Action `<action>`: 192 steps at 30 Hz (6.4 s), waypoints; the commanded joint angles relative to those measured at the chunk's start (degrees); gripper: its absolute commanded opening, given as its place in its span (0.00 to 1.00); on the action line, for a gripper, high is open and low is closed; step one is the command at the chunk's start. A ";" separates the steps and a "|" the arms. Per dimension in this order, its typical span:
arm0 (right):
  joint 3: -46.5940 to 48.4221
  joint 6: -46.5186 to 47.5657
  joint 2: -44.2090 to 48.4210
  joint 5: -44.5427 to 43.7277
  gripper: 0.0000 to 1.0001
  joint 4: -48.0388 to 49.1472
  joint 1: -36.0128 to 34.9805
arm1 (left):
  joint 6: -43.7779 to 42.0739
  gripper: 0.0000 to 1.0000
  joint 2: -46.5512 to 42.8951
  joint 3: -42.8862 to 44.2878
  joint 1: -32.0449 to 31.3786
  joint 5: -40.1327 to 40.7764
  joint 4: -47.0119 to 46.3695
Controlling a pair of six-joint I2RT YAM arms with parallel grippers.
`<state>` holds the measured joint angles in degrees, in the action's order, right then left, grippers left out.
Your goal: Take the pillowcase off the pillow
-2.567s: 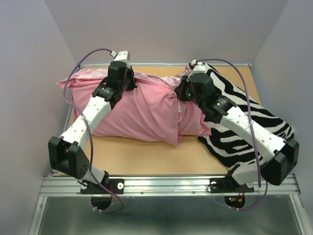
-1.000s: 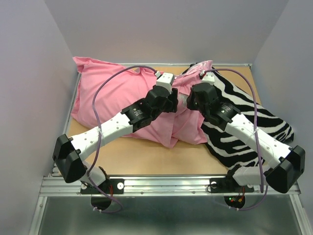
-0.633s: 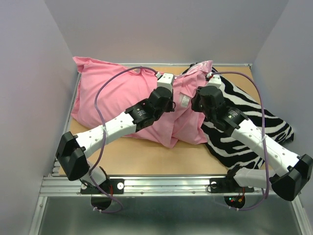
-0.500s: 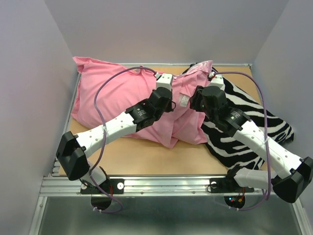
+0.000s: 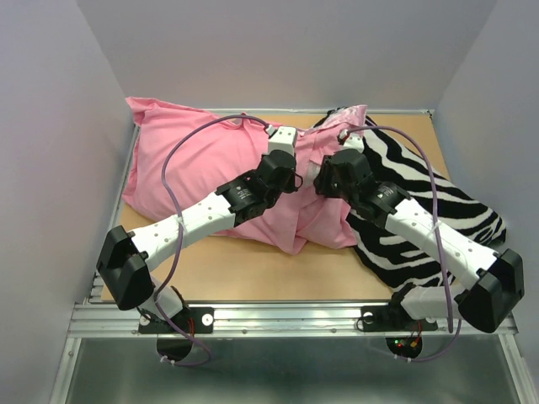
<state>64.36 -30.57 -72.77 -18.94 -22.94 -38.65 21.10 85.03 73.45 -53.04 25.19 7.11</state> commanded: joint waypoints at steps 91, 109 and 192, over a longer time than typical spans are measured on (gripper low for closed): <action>-10.83 -0.37 9.84 11.64 0.75 -7.03 2.27 | 5.27 0.19 1.46 -6.03 3.82 14.98 9.34; -15.92 -10.03 12.46 18.50 0.46 -7.03 2.36 | -0.01 0.36 -1.98 -9.65 0.56 11.45 3.43; -24.10 -13.55 18.89 18.41 0.04 -1.14 2.36 | 1.40 0.00 1.46 7.32 -4.10 15.95 7.13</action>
<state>38.17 -45.19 -56.18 -1.04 -23.16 -36.45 20.71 96.71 77.45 -62.24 34.72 16.40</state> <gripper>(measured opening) 0.041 0.041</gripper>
